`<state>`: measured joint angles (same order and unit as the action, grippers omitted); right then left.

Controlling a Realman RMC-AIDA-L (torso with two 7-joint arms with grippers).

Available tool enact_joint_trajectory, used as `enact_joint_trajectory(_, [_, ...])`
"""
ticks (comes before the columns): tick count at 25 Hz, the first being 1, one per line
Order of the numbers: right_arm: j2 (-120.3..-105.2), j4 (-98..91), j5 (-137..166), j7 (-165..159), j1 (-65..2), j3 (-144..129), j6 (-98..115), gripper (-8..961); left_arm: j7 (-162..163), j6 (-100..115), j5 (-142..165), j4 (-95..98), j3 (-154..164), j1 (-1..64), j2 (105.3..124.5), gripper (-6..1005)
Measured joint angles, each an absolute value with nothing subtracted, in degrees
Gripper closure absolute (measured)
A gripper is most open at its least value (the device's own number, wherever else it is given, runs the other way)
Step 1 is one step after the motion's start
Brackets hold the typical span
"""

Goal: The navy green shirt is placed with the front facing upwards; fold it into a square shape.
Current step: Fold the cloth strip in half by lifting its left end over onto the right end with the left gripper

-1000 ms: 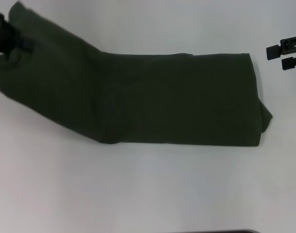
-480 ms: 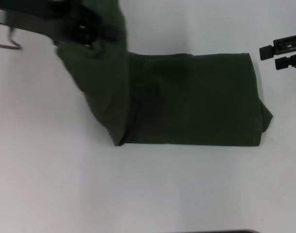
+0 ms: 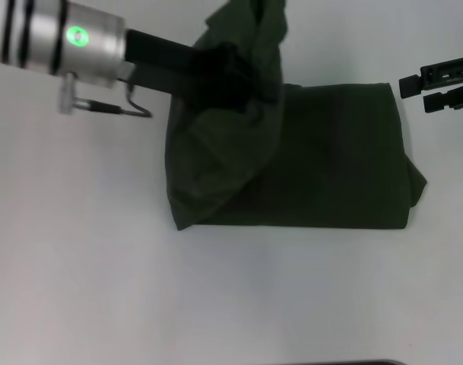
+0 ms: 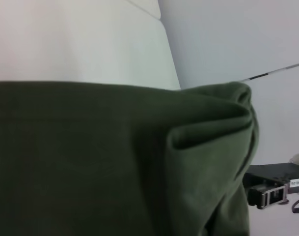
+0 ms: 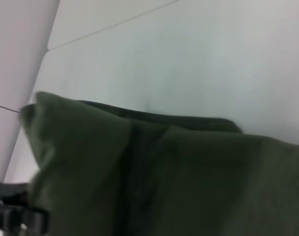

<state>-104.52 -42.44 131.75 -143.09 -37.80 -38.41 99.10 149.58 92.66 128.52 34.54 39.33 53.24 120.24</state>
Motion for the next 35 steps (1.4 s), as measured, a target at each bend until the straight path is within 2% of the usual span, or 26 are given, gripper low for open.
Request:
enact_joint_trajectory(5, [-104.69, -42.44, 131.75, -143.0, -37.83, -38.39, 98.94, 13, 147.3, 89.42, 128.19, 31.11, 39.83, 54.59, 123.1, 909])
enact_joint_trajectory(8, [-104.92, -42.45, 131.75, -142.99, -37.89, -38.38, 98.93, 12, 146.9, 87.54, 127.46, 29.93, 40.36, 55.01, 123.9, 910])
enact_joint_trajectory(24, [-105.32, -42.45, 131.75, -142.99, -37.92, -38.41, 98.86, 12, 141.24, 79.07, 118.26, 18.98, 41.21, 57.63, 124.45, 911])
enact_joint_trajectory(34, [-105.28, -42.45, 131.75, -143.04, -37.82, -38.16, 98.87, 13, 140.72, 77.57, 115.3, 17.72, 41.62, 58.26, 124.44, 822])
enact_joint_trajectory(35, [-105.28, -42.45, 131.75, -143.04, -37.82, -38.17, 98.87, 13, 140.72, 77.5, 115.24, 17.69, 41.68, 58.35, 124.45, 757])
